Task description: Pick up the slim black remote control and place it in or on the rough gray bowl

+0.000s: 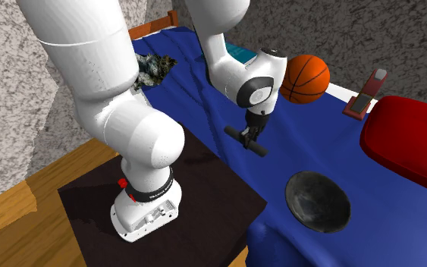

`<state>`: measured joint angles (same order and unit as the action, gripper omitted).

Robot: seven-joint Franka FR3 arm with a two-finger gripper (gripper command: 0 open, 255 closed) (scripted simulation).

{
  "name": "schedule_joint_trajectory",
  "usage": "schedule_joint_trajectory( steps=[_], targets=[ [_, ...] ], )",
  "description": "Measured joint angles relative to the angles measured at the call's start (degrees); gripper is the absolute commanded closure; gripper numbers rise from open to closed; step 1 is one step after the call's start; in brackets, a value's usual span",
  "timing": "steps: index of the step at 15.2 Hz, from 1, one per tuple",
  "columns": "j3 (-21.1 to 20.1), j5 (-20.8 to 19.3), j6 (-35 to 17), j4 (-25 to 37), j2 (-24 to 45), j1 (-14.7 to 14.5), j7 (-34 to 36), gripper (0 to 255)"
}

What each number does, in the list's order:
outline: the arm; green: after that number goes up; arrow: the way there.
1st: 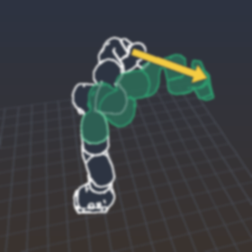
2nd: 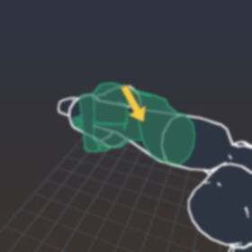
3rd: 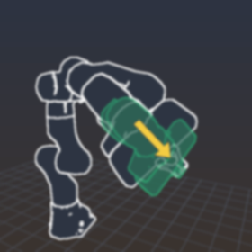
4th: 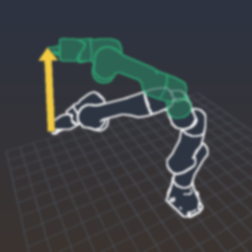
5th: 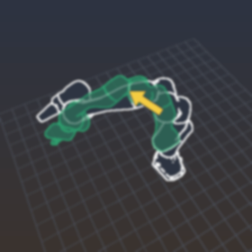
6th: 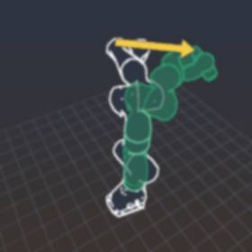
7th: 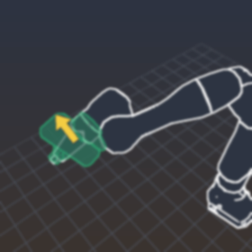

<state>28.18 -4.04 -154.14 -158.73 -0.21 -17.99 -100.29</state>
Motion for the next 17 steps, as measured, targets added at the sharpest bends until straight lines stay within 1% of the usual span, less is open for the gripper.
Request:
schedule_joint_trajectory(
  steps=[5, 13, 15, 17],
  targets=[
    [0.01, -4.71, 5.08, -0.14, -5.65, 0.81, 3.38, 255],
    [-1.16, -8.56, 13.9, 0.92, -13.78, 2.38, 6.05, 255],
    [-0.9, -8.8, 15.34, 1.79, -14.42, 2.75, 5.52, 255],
    [0.73, -9.79, 16.17, 2.37, -14.87, 4.27, 3.16, 255]
  ],
)
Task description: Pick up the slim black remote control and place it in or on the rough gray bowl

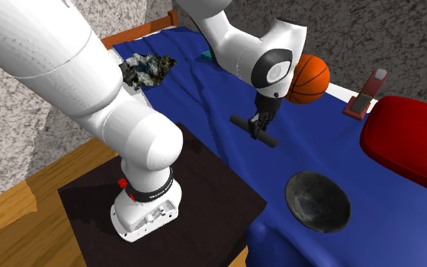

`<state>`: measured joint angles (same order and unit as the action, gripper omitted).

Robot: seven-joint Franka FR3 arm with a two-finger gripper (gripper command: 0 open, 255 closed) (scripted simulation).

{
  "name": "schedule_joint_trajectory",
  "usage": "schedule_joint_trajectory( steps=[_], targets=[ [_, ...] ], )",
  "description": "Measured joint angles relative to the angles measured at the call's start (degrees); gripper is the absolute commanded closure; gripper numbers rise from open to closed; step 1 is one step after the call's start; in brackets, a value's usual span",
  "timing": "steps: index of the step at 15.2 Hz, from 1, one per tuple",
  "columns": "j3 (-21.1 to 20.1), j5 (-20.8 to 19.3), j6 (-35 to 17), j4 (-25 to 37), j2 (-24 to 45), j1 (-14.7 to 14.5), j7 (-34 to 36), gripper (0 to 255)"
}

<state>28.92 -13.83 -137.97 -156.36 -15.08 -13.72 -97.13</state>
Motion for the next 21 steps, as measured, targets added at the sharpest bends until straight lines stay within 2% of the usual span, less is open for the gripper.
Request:
schedule_joint_trajectory(
  steps=[3, 8, 14, 18, 21],
  targets=[
    [3.2, -0.68, -0.12, 1.43, 1.2, 1.99, -4.7, 255],
    [9.32, 1.27, -0.96, 6.31, 6.51, 4.13, -14.78, 255],
    [14.7, 8.69, -1.53, 13.61, 15.23, 6.14, -28.58, 255],
    [16.26, 15.31, -0.95, 19.22, 21.76, 9.47, -38.51, 255],
    [15.68, 20.67, -0.39, 23.69, 27.13, 12.99, -45.24, 255]
  ],
)
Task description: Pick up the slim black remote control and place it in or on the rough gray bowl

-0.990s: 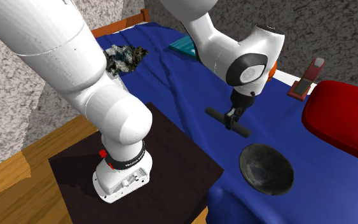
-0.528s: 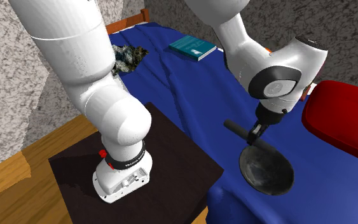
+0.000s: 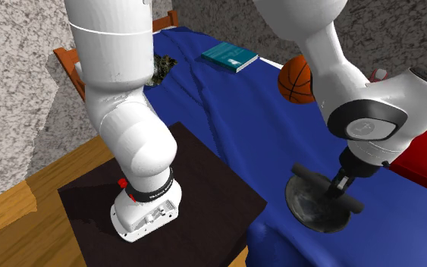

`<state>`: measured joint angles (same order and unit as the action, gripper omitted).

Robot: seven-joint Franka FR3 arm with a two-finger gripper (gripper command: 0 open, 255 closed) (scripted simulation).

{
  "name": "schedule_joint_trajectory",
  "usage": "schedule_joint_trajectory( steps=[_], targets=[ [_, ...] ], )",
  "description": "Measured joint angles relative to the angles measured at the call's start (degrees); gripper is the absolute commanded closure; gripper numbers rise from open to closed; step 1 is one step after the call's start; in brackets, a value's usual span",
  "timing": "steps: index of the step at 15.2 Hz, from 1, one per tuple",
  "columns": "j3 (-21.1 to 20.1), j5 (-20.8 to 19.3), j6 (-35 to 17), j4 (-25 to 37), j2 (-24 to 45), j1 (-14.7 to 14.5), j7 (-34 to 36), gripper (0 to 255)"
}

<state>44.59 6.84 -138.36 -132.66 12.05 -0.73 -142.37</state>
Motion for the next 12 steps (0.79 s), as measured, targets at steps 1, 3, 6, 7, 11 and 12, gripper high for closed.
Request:
schedule_joint_trajectory(
  steps=[1, 3, 6, 7, 11, 12],
  targets=[
    [-0.28, 0.79, -0.32, 0.22, 0.74, 0.46, -0.78, 255],
    [-1.27, 2.86, -1.46, 0.53, 2.74, 1.47, -2.38, 255],
    [-2.68, 5.32, -3.37, 0.35, 5.02, 2.66, -4.09, 255],
    [-3.18, 6.07, -3.95, 0.33, 5.73, 2.98, -4.5, 255],
    [-5.24, 9.06, -6.14, 0.44, 8.6, 4.65, -6.5, 255],
    [-5.44, 9.33, -6.36, 0.43, 8.84, 4.79, -6.65, 255]
  ],
)
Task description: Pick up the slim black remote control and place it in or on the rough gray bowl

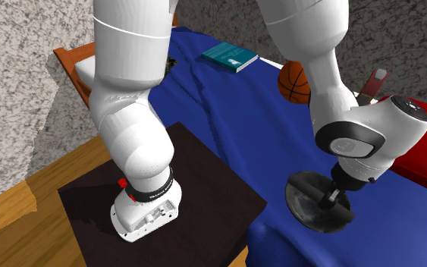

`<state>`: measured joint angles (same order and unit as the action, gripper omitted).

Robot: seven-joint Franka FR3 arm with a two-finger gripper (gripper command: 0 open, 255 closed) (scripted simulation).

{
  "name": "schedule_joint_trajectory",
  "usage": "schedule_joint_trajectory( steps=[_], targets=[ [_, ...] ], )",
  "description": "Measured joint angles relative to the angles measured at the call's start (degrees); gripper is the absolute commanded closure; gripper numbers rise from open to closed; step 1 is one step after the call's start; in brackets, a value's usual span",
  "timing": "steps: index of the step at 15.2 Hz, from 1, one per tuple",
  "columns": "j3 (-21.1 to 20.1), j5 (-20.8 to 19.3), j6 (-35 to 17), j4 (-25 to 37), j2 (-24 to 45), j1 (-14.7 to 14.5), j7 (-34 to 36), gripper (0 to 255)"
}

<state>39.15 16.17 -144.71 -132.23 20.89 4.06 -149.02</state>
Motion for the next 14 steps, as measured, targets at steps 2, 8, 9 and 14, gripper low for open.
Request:
schedule_joint_trajectory(
  steps=[2, 8, 9, 14],
  targets=[
    [-0.18, 0.24, -0.13, 0.07, 0.23, 0.15, -0.15, 255],
    [-0.22, 0.29, -0.16, 0.11, 0.29, 0.18, -0.17, 0],
    [-0.22, 0.29, -0.16, 0.12, 0.29, 0.18, -0.17, 0],
    [1.5, -1.98, 1.56, -0.05, -2.01, -1.39, 1.51, 0]
  ],
)
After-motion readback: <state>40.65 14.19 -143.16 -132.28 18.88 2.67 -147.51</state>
